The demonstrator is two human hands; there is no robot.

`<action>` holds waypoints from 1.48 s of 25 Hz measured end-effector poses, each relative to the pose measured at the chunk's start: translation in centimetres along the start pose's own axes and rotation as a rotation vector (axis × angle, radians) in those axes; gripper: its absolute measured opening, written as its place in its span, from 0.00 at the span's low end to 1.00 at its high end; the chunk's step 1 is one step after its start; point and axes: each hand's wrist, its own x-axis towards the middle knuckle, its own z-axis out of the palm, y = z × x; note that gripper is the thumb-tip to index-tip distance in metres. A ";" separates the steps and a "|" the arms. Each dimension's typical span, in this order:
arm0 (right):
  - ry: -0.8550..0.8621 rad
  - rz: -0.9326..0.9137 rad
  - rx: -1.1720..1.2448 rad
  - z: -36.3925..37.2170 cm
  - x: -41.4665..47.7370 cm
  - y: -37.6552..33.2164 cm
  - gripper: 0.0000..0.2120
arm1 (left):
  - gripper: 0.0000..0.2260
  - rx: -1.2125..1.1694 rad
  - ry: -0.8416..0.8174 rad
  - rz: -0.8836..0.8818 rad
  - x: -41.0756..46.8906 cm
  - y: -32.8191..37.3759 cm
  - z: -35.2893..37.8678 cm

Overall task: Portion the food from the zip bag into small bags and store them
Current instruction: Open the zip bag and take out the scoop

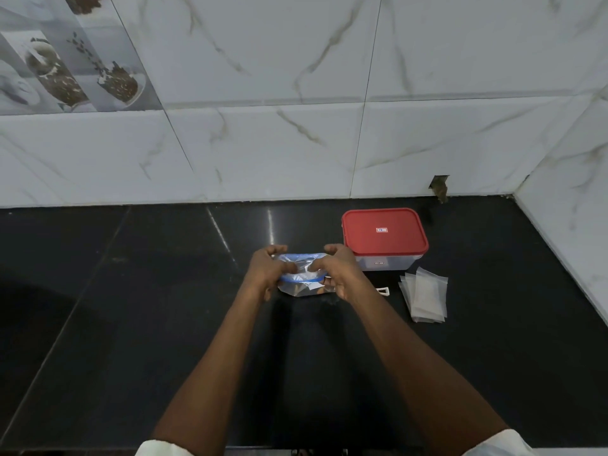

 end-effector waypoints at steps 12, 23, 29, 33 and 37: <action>0.390 -0.263 -0.856 1.5 -1.6 0.2 0.09 | 0.09 0.515 0.321 0.187 -0.8 -0.4 0.4; 0.372 -0.218 -1.022 0.6 -1.9 -0.8 0.05 | 0.08 0.708 0.083 -0.012 -1.1 1.4 -2.2; 0.355 -0.184 -1.020 1.0 -2.0 -1.0 0.07 | 0.13 0.779 0.098 0.076 -1.3 1.7 -1.0; 0.336 -0.197 -1.100 1.4 -2.5 -1.1 0.10 | 0.14 0.759 0.183 0.130 -1.3 1.8 0.0; 0.390 -0.234 -1.067 0.3 -2.2 -1.4 0.11 | 0.05 0.579 0.226 0.078 -1.4 2.1 -1.0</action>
